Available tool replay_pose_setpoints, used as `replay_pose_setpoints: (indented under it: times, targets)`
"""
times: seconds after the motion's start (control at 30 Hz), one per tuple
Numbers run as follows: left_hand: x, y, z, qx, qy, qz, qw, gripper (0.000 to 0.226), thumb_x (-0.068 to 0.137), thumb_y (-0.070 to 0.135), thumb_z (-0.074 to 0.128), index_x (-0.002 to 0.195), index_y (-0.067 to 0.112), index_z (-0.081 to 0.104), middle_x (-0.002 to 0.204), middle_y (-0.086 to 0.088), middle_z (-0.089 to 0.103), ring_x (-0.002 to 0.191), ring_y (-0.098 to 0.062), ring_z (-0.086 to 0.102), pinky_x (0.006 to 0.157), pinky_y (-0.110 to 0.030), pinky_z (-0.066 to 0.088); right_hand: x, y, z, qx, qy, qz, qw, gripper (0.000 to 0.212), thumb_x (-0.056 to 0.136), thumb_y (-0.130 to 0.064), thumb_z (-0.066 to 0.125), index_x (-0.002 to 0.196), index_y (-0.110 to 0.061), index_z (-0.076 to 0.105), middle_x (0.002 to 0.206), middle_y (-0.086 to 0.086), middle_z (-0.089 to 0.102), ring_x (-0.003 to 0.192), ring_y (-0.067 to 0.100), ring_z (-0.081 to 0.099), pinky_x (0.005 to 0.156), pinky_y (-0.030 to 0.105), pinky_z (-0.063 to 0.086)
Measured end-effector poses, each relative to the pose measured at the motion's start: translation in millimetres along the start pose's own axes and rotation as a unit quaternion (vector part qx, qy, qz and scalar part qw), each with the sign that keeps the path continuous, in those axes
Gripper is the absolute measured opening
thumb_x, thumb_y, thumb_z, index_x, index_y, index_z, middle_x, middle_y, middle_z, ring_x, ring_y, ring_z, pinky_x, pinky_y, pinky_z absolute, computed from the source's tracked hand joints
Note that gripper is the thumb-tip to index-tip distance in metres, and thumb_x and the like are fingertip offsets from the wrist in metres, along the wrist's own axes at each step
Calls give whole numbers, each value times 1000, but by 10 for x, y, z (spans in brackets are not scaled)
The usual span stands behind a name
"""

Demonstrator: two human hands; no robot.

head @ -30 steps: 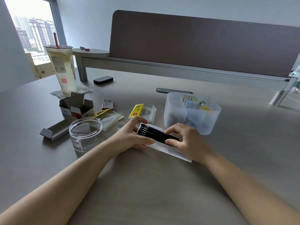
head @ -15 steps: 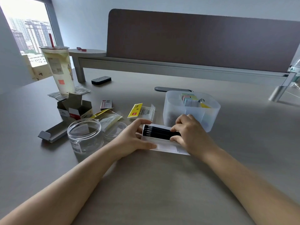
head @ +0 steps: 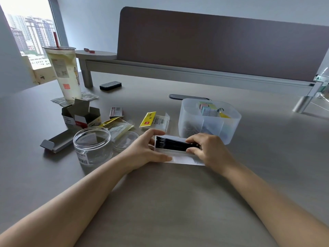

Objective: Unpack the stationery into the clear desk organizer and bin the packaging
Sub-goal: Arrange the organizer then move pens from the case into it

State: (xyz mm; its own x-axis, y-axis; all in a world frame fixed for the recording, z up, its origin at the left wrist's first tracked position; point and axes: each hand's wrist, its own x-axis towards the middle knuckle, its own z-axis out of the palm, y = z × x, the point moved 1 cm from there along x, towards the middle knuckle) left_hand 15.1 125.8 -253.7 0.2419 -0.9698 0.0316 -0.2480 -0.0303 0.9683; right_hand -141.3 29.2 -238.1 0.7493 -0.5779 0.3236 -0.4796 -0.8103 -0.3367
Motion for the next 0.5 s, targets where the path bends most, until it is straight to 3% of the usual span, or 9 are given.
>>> replay_pose_setpoints:
  times: [0.1, 0.27, 0.33, 0.4, 0.5]
  targets:
    - [-2, 0, -5, -7, 1, 5, 1000, 60, 67, 2, 74, 115, 24, 46, 86, 2, 48, 73, -10, 51, 63, -16, 49, 0, 11, -21, 31, -11, 4, 999, 33, 81, -16, 64, 112, -7, 60, 113, 9, 64, 104, 19, 57, 85, 15, 35]
    - [8, -2, 23, -43, -10, 5, 999, 67, 57, 4, 80, 111, 26, 47, 91, 0, 53, 81, -15, 57, 63, -20, 53, 15, 36, -53, 37, -30, 14, 999, 34, 80, -17, 65, 113, -9, 59, 115, 5, 63, 105, 17, 57, 86, 15, 35]
    - [22, 1, 52, -50, -9, 10, 999, 62, 59, 2, 79, 106, 28, 47, 92, -1, 54, 86, -19, 58, 72, -27, 53, 17, 63, -76, 53, -32, 22, 998, 34, 79, -14, 66, 111, -8, 61, 113, 8, 63, 101, 17, 57, 86, 15, 37]
    - [34, 9, 73, -48, -10, 13, 999, 60, 61, 2, 78, 106, 29, 47, 95, -2, 55, 91, -21, 57, 79, -31, 52, 12, 85, -91, 76, -32, 25, 996, 33, 77, -11, 67, 110, -6, 62, 111, 9, 64, 91, 13, 56, 77, 7, 38]
    - [40, 16, 85, -46, -10, 2, 999, 58, 66, -2, 73, 110, 25, 47, 96, -3, 55, 90, -18, 56, 82, -35, 50, 4, 99, -95, 93, -40, 30, 994, 32, 78, -9, 67, 109, -5, 62, 109, 9, 64, 85, 9, 52, 70, 4, 38]
